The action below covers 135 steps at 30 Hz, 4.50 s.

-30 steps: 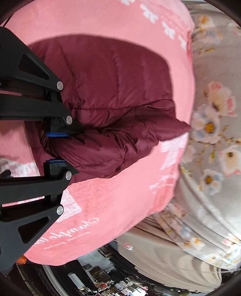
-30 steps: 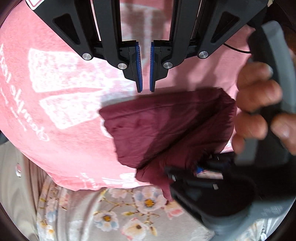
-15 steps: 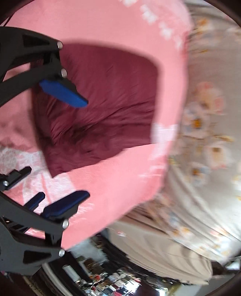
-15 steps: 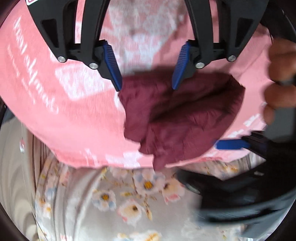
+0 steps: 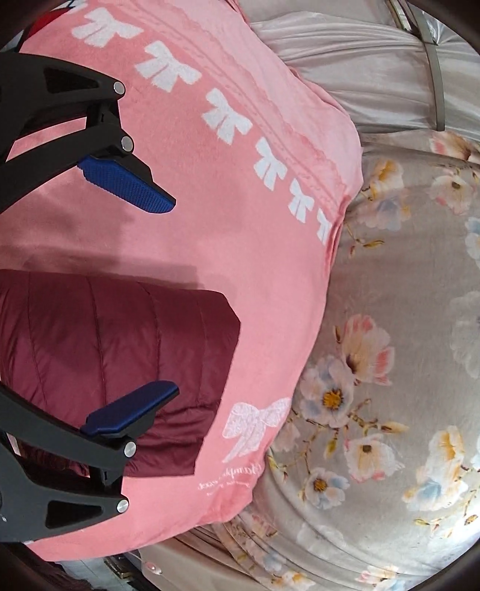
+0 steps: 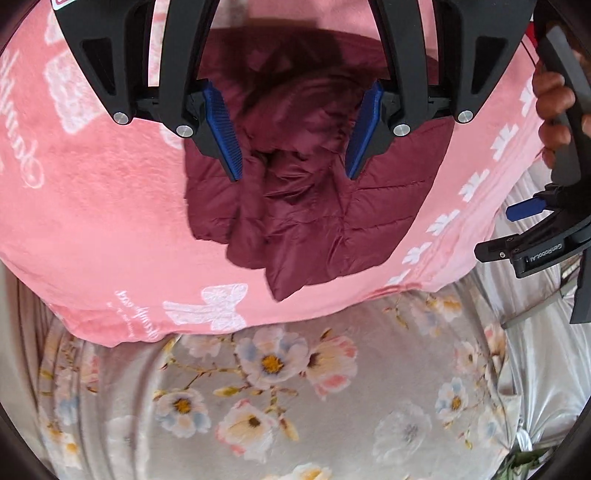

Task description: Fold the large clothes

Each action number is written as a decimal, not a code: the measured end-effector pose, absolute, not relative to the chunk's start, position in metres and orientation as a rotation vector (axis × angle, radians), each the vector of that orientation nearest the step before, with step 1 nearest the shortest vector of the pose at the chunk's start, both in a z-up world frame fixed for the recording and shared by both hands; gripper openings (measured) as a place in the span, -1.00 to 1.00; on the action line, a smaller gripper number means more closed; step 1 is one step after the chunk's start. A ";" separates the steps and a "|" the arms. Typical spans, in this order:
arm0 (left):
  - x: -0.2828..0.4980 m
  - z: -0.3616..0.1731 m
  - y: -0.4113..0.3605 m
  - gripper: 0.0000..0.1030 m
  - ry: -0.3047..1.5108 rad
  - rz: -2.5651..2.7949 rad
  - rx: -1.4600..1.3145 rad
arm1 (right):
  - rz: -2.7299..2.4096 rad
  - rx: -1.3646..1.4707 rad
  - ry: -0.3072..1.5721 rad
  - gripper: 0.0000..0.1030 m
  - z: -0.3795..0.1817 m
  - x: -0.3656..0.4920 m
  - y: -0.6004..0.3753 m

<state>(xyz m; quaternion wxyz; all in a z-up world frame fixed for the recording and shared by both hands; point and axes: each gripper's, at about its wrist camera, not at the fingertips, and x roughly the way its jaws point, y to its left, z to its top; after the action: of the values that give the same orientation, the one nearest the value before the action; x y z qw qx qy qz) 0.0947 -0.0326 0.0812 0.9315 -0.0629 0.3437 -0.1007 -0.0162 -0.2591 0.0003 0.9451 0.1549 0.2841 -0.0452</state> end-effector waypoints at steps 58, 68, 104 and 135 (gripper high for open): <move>0.123 -0.053 -0.177 0.91 0.788 -0.273 0.137 | -0.316 0.377 0.730 -0.71 -0.091 -0.028 -0.328; 0.127 -0.036 -0.161 0.89 0.860 -0.323 0.095 | -0.273 0.467 0.718 -0.53 -0.080 -0.040 -0.340; 0.214 -0.046 -0.200 0.91 0.881 -0.269 0.035 | -0.347 0.415 0.762 -0.65 -0.069 0.098 -0.383; 0.205 -0.058 -0.209 0.91 0.785 -0.230 0.084 | -0.433 0.285 0.783 -0.64 -0.076 0.108 -0.365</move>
<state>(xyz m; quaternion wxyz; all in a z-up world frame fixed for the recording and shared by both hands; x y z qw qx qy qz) 0.2048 -0.2089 -0.0576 0.9167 0.0407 0.3813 -0.1119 0.1083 -0.3653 -0.0761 0.8918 0.1374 0.3772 -0.2085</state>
